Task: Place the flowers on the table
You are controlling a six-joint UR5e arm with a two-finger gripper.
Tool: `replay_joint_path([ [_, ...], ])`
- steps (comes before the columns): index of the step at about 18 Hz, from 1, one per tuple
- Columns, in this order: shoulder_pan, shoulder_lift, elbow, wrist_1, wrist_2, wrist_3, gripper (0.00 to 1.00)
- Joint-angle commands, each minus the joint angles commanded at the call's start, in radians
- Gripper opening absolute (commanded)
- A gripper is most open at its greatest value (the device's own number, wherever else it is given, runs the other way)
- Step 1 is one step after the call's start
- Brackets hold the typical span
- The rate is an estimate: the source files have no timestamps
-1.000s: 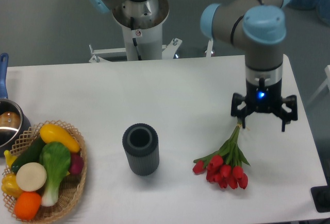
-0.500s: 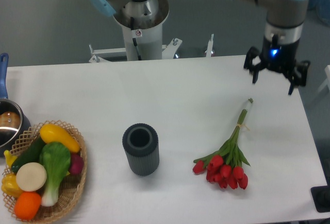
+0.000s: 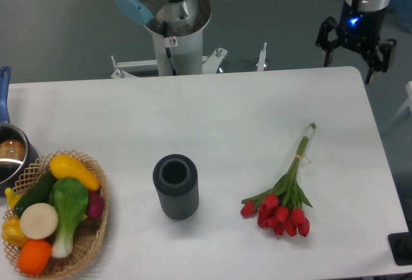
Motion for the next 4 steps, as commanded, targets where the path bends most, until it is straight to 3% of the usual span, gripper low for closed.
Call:
replay_joint_path([
  [4, 0.002, 0.0, 0.003, 0.003, -0.002, 0.0, 1.0],
])
